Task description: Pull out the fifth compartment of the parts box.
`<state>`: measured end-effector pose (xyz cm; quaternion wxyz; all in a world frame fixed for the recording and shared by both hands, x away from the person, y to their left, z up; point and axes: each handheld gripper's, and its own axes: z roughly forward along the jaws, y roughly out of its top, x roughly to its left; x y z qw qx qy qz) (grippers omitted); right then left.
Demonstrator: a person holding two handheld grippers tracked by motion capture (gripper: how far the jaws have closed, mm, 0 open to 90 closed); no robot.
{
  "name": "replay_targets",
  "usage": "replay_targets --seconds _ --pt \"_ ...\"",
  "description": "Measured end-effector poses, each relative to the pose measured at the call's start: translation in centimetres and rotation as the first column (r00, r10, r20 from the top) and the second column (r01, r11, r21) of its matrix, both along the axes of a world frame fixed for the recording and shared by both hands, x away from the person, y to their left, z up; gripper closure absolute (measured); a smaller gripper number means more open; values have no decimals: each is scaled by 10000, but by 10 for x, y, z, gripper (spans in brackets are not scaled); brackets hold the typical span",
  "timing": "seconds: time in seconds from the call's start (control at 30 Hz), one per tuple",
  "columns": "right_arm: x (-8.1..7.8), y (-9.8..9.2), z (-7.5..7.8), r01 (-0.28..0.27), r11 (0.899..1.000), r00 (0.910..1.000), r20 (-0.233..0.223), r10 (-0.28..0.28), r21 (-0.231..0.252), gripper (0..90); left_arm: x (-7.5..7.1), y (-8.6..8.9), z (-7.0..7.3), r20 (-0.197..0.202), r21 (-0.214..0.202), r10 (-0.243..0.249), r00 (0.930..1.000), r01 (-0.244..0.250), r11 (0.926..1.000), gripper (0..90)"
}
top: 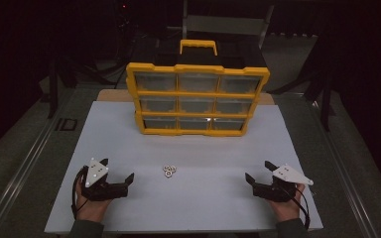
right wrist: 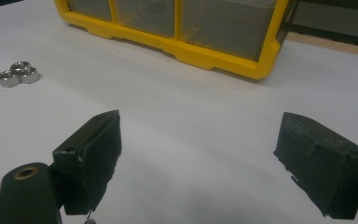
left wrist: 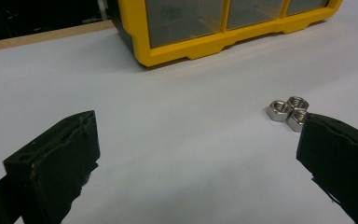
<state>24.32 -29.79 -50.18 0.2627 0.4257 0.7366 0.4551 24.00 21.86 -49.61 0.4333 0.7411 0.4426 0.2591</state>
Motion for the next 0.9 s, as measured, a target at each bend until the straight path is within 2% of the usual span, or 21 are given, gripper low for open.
replay_targets --seconds 0.1,0.33,0.5,0.6,0.7,0.9 --pt "0 1 1 -24 10000 10000 -6 24 5 144 -2 -1 0 116 -55 -28 9999 29 10000 0" --pt "0 6 4 -137 9999 9999 -31 137 17 148 -6 -5 0 232 231 -14 9997 8 9997 0" --pt "4 10 10 -229 9997 9996 -154 227 -120 150 -6 -6 0 258 194 25 9997 -30 9998 0" --pt "10 17 14 -96 9992 9988 -477 78 -379 164 -7 -7 -1 237 260 32 9997 -39 9997 0" --pt "15 21 17 -189 9994 9982 -582 171 -301 164 -8 -7 0 321 219 0 9995 -7 9998 0" --pt "26 32 29 -537 9981 9977 -421 524 -310 163 -7 -6 0 279 165 52 9996 -57 9998 0"
